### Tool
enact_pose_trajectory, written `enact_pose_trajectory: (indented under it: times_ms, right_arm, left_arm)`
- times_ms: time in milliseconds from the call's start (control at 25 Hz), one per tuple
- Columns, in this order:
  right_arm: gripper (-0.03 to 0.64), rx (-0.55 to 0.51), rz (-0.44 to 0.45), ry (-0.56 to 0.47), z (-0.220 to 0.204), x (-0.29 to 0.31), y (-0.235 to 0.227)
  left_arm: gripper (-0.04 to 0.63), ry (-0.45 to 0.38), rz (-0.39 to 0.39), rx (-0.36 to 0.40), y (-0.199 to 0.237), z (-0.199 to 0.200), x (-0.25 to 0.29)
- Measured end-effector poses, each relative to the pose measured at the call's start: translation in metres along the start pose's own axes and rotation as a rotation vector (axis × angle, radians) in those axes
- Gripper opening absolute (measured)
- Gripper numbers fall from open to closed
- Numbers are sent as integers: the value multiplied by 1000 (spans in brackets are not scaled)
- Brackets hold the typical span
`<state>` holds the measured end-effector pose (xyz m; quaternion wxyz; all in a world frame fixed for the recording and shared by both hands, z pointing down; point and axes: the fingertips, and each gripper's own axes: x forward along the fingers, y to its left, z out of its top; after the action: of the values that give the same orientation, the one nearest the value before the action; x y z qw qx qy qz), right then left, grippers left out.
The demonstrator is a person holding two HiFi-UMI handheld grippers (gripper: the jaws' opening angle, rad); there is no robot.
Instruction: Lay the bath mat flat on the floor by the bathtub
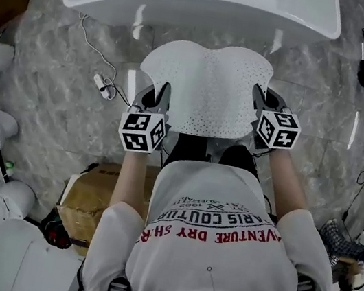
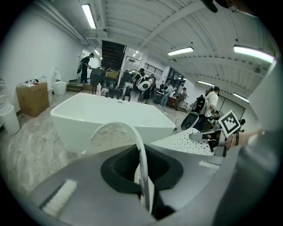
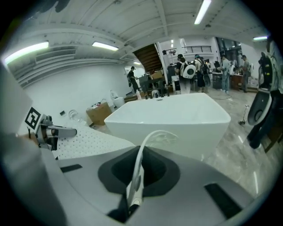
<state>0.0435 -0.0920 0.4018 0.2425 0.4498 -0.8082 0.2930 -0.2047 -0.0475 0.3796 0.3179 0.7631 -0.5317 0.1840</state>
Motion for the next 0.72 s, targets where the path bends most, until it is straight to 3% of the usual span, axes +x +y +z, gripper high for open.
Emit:
enact_pose_trajectory:
  times_ms: [200,480,720]
  right_arm:
    - [15,20,-38,50,0,63,-8]
    - [15,33,-36,128,-41,134,-31]
    - [15,-41,-9,139,-92,198,-62]
  left_arm:
    - [20,64,15,-17,62,-5,51]
    - [20,145,77,-110,114,-51,113]
    - [20,143,110,-81,140,-103,173]
